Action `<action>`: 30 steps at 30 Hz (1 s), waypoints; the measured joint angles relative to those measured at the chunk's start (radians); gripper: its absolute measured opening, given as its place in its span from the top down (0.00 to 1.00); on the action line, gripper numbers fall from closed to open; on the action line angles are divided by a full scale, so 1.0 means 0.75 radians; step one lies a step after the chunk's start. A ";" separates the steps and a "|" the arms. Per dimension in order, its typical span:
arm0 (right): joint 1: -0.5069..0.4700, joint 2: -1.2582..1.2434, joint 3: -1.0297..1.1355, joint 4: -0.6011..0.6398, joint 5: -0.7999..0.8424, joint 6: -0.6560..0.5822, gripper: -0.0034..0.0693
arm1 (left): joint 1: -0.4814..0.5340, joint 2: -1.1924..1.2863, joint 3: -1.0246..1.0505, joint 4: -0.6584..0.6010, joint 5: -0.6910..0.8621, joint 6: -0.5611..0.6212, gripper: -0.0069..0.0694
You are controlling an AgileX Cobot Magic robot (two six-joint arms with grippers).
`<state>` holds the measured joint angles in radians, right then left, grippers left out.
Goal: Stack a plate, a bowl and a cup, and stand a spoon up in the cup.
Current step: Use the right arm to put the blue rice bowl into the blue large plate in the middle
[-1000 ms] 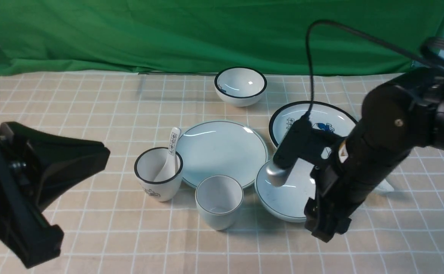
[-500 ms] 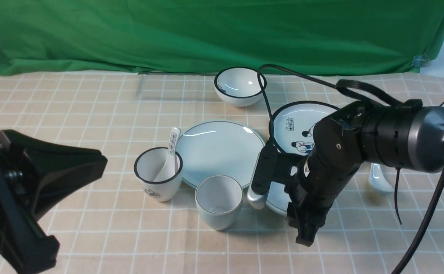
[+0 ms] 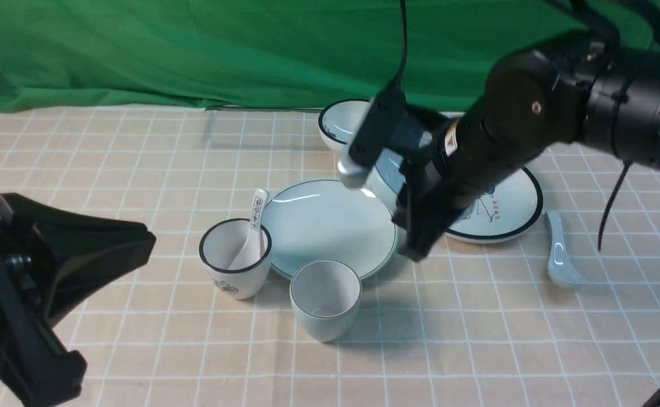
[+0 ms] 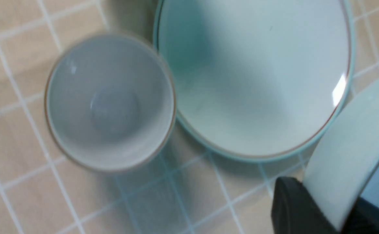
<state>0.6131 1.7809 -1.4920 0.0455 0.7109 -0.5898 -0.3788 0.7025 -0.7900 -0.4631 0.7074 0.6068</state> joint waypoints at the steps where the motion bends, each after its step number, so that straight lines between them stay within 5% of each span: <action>1: 0.003 0.034 -0.055 0.030 0.000 -0.001 0.84 | 0.000 0.000 0.000 0.000 -0.008 0.000 0.91; 12: 0.065 0.459 -0.413 0.074 0.067 -0.001 0.84 | 0.000 0.000 0.000 0.000 -0.017 0.001 0.91; 25: 0.074 0.525 -0.440 0.076 0.066 -0.002 0.83 | 0.000 0.000 0.000 0.004 -0.018 0.001 0.91; 30: 0.078 0.544 -0.442 0.077 0.058 -0.002 0.73 | 0.000 0.000 0.000 0.004 -0.018 0.000 0.91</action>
<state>0.6719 2.1887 -1.8232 0.1030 0.7542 -0.5916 -0.3788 0.7025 -0.7900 -0.4599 0.6940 0.6068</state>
